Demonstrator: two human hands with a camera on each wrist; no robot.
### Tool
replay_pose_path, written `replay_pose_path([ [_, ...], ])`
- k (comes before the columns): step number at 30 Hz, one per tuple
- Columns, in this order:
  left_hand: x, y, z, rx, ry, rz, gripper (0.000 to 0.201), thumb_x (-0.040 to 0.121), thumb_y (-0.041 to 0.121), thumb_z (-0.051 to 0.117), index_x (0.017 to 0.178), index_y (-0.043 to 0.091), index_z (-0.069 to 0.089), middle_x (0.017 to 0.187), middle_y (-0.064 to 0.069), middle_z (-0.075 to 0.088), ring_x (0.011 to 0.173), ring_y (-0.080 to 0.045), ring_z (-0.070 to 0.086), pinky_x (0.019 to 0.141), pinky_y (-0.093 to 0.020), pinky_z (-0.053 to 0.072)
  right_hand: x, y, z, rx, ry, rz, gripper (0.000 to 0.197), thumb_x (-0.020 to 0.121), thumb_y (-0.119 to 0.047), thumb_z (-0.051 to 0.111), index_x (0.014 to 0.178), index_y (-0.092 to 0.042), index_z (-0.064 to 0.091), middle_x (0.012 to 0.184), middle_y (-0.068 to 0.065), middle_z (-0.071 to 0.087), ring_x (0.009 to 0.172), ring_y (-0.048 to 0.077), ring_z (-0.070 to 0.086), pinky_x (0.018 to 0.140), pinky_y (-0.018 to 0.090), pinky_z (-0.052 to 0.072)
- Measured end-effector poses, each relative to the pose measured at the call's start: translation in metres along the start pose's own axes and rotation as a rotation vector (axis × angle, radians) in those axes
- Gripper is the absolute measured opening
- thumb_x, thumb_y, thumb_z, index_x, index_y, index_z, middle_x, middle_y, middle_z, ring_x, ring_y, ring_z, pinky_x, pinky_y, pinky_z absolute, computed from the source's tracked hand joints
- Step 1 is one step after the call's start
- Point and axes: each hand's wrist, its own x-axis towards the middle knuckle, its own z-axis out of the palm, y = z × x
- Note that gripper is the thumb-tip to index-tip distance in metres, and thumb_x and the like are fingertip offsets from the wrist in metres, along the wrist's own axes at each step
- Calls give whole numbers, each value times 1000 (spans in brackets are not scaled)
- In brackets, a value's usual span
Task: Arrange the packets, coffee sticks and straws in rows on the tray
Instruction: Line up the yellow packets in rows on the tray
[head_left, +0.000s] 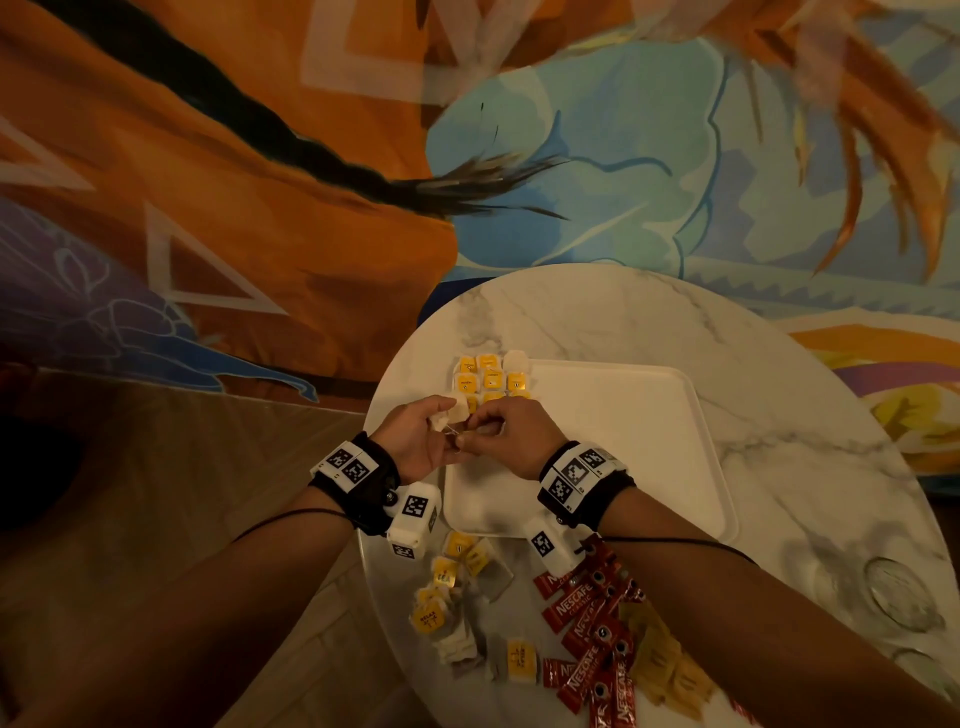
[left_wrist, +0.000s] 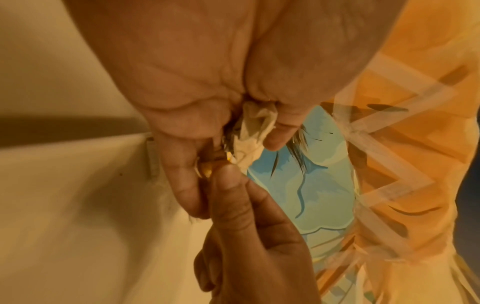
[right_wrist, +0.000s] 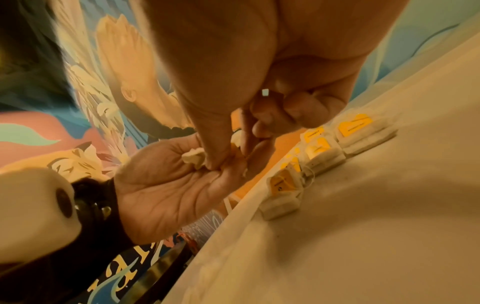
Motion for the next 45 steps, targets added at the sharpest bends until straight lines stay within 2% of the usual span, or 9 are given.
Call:
replay_pose_path([
  [4,-1,1,3,2,20,-8,42,103,26,39,136,5,54,124,-20,62,86,-27,71,79,-41,59,-2,0,1,-54,5,-16,17,82,-39,76,90,-24,78,78,-9,69,73,6,61,66,19,44],
  [9,0,2,3,11,46,-10,27,99,16,48,117,3,64,98,-15,72,78,-26,71,80,-44,59,-6,-4,-8,21,42,-52,7,87,-24,73,87,-18,76,82,-10,67,70,-2,57,64,7,39],
  [15,1,3,2,33,143,86,12,98,8,52,92,8,62,81,-9,72,68,-19,72,66,-28,55,-11,-5,-31,283,50,-52,10,89,-17,73,88,-7,72,70,0,69,56,11,64,57,18,49],
  [18,0,4,3,-2,144,94,13,100,10,48,96,11,61,83,-11,73,74,-24,72,62,-28,57,-14,-5,-43,360,46,-51,14,92,-14,69,95,0,70,74,13,71,55,13,63,53,15,44],
  [27,-3,5,18,61,22,-37,23,99,24,51,113,7,59,97,-17,64,76,-30,68,60,-31,60,-14,-4,-54,320,118,-93,13,92,-23,70,95,-13,78,81,-8,74,70,0,61,69,15,47],
  [32,-5,7,20,230,-95,-107,31,101,24,44,122,7,59,104,-15,69,75,-23,66,58,-24,52,-14,-3,-55,363,103,-45,15,95,-18,65,102,-9,75,68,-2,67,56,5,56,55,18,46],
  [36,-5,6,18,323,-131,-67,17,99,5,46,97,12,62,95,-14,69,71,-20,58,55,-22,44,-14,-1,-56,383,104,-26,14,96,-18,64,104,-14,75,76,3,70,63,9,60,58,25,50],
  [40,0,3,17,385,-68,10,30,90,-6,60,76,19,53,78,-1,63,78,-19,61,63,-28,47,-14,1,-57,406,112,-14,19,97,-25,62,103,-15,77,90,22,71,68,14,60,62,28,50],
  [45,6,2,15,404,-11,75,30,86,-8,65,75,18,55,81,-4,62,82,-19,61,69,-30,45,-14,5,-55,425,105,-11,24,93,-7,65,116,-13,71,77,1,68,65,6,59,61,20,49],
])
